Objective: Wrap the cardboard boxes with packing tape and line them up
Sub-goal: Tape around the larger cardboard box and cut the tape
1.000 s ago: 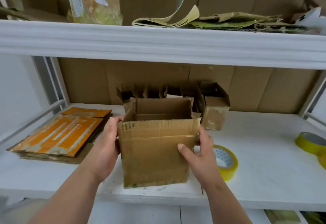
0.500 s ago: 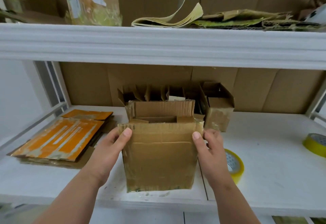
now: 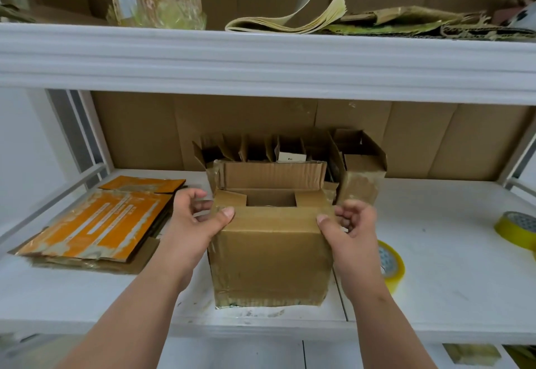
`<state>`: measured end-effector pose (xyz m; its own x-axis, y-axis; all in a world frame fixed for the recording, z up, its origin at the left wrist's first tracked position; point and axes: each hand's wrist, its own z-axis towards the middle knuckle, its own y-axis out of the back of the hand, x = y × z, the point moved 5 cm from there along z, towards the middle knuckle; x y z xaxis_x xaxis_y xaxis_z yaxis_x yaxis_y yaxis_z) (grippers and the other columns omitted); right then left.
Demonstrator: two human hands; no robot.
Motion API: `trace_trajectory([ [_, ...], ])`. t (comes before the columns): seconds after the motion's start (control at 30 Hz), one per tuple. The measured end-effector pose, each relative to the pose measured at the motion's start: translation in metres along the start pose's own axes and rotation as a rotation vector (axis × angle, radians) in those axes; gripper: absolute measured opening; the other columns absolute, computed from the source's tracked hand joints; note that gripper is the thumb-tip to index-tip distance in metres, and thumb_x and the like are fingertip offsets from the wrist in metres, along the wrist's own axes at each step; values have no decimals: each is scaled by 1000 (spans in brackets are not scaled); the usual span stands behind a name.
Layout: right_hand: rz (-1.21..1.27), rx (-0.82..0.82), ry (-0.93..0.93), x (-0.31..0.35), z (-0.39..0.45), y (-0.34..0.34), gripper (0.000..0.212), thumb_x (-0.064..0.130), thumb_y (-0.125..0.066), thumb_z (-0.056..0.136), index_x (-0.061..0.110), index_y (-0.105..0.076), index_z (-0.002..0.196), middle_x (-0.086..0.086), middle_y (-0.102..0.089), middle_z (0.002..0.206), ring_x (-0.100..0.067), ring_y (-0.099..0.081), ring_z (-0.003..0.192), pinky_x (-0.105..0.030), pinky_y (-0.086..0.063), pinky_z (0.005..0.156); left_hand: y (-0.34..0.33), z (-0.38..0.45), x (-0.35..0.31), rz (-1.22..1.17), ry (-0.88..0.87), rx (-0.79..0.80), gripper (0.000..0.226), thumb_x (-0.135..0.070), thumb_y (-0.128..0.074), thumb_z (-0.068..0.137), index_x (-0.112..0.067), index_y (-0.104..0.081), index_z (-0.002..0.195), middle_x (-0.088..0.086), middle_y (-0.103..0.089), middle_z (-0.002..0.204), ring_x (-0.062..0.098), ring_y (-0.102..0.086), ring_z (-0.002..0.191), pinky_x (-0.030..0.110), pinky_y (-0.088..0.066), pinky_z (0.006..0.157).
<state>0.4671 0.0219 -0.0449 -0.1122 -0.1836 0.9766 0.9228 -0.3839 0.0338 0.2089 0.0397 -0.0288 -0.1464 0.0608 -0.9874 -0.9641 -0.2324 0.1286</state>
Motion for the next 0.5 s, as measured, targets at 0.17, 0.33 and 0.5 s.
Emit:
trace_trajectory([
  [0.17, -36, 97, 17, 8, 9, 0, 74, 15, -70, 89, 39, -29, 146, 14, -47, 132, -2, -51, 111, -15, -41, 76, -4, 5, -7, 25, -9, 117, 87, -20, -71, 90, -39, -17, 155, -10, -38, 148, 17, -40, 132, 32, -38, 99],
  [0.33, -126, 224, -33, 14, 22, -4, 88, 12, -65, 88, 51, -17, 150, 15, -38, 139, -9, -42, 127, -20, -42, 78, -10, 12, -17, 135, -62, 201, 109, -12, -72, 88, -48, 8, 153, -16, -10, 164, 15, -18, 149, 42, -26, 118],
  [0.5, -208, 316, 10, 22, 32, -12, 98, 5, -61, 85, 56, -9, 150, 24, -24, 155, -1, -36, 128, -22, -39, 88, -15, 18, -23, 282, -128, 245, 109, -7, -68, 89, -55, 9, 149, -18, -3, 163, 14, -14, 149, 32, -24, 115],
])
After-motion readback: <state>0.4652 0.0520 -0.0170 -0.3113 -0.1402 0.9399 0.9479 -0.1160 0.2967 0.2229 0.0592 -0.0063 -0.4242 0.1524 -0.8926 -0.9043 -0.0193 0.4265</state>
